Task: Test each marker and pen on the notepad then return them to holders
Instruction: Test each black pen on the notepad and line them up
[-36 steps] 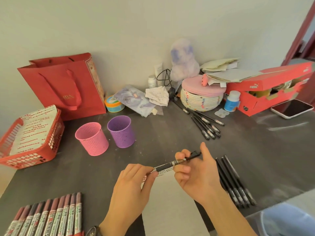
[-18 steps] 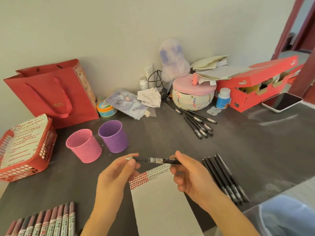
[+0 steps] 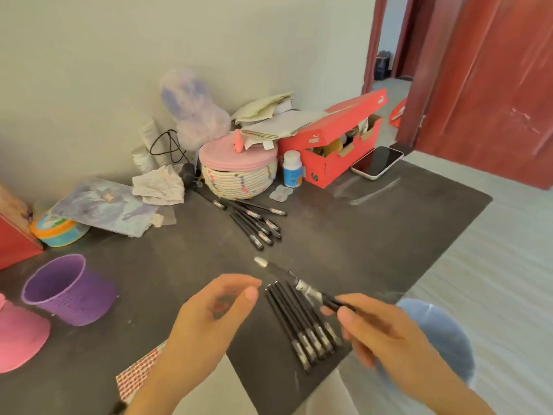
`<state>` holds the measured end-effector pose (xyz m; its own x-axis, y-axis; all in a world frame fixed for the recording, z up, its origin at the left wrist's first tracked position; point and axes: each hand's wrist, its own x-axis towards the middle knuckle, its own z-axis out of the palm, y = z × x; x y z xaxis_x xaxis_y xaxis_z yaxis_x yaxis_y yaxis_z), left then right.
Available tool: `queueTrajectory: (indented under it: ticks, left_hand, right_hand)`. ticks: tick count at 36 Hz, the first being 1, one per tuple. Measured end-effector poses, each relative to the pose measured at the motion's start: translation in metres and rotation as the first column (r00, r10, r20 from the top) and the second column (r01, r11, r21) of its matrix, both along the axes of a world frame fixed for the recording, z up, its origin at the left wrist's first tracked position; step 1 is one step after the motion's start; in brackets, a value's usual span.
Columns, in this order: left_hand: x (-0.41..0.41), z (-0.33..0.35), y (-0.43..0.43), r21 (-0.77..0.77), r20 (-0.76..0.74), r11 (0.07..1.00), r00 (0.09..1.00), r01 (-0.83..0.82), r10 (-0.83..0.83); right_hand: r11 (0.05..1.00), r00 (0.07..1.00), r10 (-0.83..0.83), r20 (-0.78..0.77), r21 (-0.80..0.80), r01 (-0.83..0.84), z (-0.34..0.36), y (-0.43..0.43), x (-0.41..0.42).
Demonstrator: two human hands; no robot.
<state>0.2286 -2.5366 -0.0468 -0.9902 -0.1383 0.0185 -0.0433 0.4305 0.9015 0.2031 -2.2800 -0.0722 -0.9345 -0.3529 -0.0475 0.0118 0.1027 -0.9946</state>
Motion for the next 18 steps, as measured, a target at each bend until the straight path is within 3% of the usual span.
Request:
queueTrajectory:
  ticks: [2,5,11,15,18]
  left_hand:
    - [-0.021,-0.007,0.014,-0.187,0.022,0.978,0.996,0.087,-0.084]
    - [-0.053,-0.022,0.038,-0.438,0.059,0.871,0.974,0.223,-0.22]
    - [-0.111,-0.053,0.099,-0.708,0.024,0.635,0.909,0.309,-0.417]
    - [-0.143,-0.064,0.127,-0.742,0.059,0.567,0.877,0.358,-0.476]
    - [-0.157,-0.076,0.134,-0.745,0.098,0.546,0.872,0.383,-0.479]
  right_hand:
    - [0.984,0.985,-0.173,-0.008,-0.052,0.172,-0.006,0.035,-0.007]
    - [0.898,0.906,-0.422,0.038,-0.119,0.424,-0.023,0.085,-0.01]
    - [0.665,0.678,-0.684,0.267,-0.153,0.731,-0.099,0.141,-0.007]
    - [0.489,0.413,-0.739,0.532,0.002,0.872,-0.174,0.144,-0.006]
    - [0.52,0.281,-0.722,0.631,0.228,0.823,-0.233,0.136,0.0]
